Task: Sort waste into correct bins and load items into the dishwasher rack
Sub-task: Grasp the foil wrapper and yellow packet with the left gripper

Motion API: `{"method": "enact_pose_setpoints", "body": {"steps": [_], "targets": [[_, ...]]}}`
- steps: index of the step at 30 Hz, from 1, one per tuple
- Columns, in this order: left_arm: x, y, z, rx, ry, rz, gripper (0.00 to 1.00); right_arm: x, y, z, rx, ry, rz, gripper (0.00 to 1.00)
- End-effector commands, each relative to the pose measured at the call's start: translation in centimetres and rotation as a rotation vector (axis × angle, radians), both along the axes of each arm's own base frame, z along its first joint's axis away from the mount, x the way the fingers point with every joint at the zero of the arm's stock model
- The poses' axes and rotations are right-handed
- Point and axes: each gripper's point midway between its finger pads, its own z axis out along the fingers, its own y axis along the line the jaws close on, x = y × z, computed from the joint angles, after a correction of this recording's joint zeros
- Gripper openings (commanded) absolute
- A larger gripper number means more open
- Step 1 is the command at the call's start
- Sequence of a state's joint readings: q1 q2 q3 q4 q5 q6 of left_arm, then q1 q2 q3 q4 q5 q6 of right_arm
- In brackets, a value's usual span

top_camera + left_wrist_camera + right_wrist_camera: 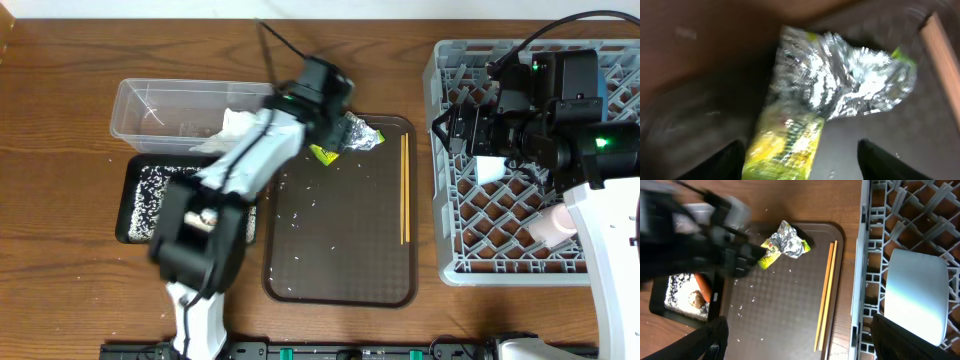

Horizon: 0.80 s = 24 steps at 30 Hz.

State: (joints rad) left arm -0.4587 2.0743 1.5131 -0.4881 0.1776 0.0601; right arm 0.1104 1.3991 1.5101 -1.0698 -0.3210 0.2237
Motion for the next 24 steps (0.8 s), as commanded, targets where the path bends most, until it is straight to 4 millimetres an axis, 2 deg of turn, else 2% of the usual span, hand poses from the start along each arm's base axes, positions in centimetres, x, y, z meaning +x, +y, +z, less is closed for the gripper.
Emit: {"method": "enact_pose_setpoints", "body": {"steps": [1,6,7,10,12,13,17,23,24], "targets": [[-0.2,-0.5,-2.2,0.015,0.018,-0.025,0.73,-0.1,0.4,0.5,-0.004,-0.014,0.015,0.87],[0.5,-0.8,-3.3,0.02,-0.001,-0.022,0.74,-0.3,0.4,0.4,-0.005,-0.006,0.015,0.87],[0.5,-0.7,-3.5,0.021,0.003,-0.021,0.69,-0.3,0.4,0.4,-0.005,-0.006,0.015,0.87],[0.2,-0.6,-3.8,0.03,0.021,-0.021,0.33,-0.3,0.4,0.4,-0.005,-0.006,0.015,0.87],[-0.2,-0.6,-3.8,0.031,0.033,-0.024,0.13,-0.3,0.4,0.4,-0.005,-0.006,0.015,0.87],[-0.3,-0.5,-3.8,0.032,0.04,-0.025,0.06,-0.3,0.4,0.4,-0.005,-0.006,0.015,0.87],[-0.9,-0.2,-2.4,0.04,0.055,-0.025,0.06,-0.3,0.4,0.4,-0.005,-0.007,0.015,0.87],[-0.2,-0.2,3.4,-0.008,-0.046,-0.018,0.06,-0.2,0.3,0.4,-0.011,-0.008,0.011,0.88],[0.3,-0.1,4.1,-0.01,-0.073,-0.011,0.15,-0.2,0.3,0.4,-0.011,-0.008,0.011,0.88]]}}
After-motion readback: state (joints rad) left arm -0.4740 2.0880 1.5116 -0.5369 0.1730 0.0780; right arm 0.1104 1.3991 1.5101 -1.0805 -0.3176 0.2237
